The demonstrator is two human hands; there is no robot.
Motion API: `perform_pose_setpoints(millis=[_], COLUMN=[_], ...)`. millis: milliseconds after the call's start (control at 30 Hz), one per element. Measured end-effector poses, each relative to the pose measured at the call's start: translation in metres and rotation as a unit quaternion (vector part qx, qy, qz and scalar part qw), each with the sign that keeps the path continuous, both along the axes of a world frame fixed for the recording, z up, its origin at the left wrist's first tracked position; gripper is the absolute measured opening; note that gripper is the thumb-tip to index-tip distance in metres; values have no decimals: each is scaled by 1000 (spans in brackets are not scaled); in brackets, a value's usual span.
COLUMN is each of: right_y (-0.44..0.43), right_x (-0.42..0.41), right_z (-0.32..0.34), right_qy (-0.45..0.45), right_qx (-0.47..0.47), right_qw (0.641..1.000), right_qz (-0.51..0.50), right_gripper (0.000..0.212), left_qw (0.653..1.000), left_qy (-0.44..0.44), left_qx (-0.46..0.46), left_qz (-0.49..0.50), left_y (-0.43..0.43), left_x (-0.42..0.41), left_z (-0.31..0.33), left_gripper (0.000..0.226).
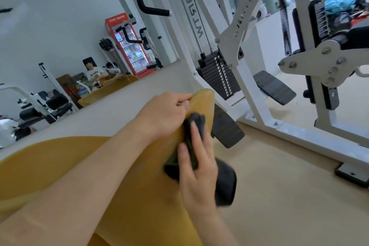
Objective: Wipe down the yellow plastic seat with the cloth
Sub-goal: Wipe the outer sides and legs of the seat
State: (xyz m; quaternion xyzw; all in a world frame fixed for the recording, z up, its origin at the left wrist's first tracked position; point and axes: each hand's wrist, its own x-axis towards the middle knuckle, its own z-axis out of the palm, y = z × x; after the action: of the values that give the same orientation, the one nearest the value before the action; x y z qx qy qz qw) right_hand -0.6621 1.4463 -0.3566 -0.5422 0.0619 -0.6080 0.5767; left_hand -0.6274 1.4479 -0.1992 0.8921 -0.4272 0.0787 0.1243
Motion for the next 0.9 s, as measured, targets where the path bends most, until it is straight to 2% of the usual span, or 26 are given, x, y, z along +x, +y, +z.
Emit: perform_pose_setpoints(millis=[33, 100, 200, 267, 333, 400, 467, 533, 633, 767, 833, 900], right_y=[3, -34, -128, -156, -135, -88, -43, -30, -67, -118, -95, -38], right_x=[0, 16, 51, 62, 55, 32, 11, 8, 30, 51, 39, 22], right_z=[-3, 7, 33, 39, 36, 22, 2, -2, 12, 19, 15, 1], right_qy=[-7, -10, 72, 101, 83, 27, -23, -32, -1, 47, 35, 8], right_qx=[-6, 71, 250, 290, 267, 212, 131, 66, 115, 287, 276, 183], right_qw=[1000, 997, 962, 943, 952, 972, 988, 996, 993, 951, 955, 982], right_qz=[-16, -26, 82, 130, 125, 101, 76, 51, 25, 105, 99, 44], right_gripper=[44, 39, 37, 37, 36, 37, 41, 41, 39, 40, 38, 39], left_qw=[1000, 1000, 1000, 1000, 1000, 1000, 999, 998, 996, 994, 997, 997], left_qy=[-4, -16, -9, 8, 8, 5, 16, 38, 62, 57, 22, -39], left_qx=[9, 20, 27, 20, 16, 21, 25, 34, 49, 96, 78, 64], left_qz=[2, -1, -11, -12, -18, -21, -19, -23, -35, -5, -14, -25], left_y=[1, 3, 4, 4, 3, 1, 0, 1, 8, 32, 43, 44], left_x=[-1, -3, 0, 0, 0, 0, 1, 2, 0, -3, -5, -8], left_z=[-1, -1, -1, 0, 1, 0, -1, -2, 0, 6, 2, -6], left_gripper=[38, 39, 40, 39, 37, 38, 47, 58, 54, 49, 48, 47])
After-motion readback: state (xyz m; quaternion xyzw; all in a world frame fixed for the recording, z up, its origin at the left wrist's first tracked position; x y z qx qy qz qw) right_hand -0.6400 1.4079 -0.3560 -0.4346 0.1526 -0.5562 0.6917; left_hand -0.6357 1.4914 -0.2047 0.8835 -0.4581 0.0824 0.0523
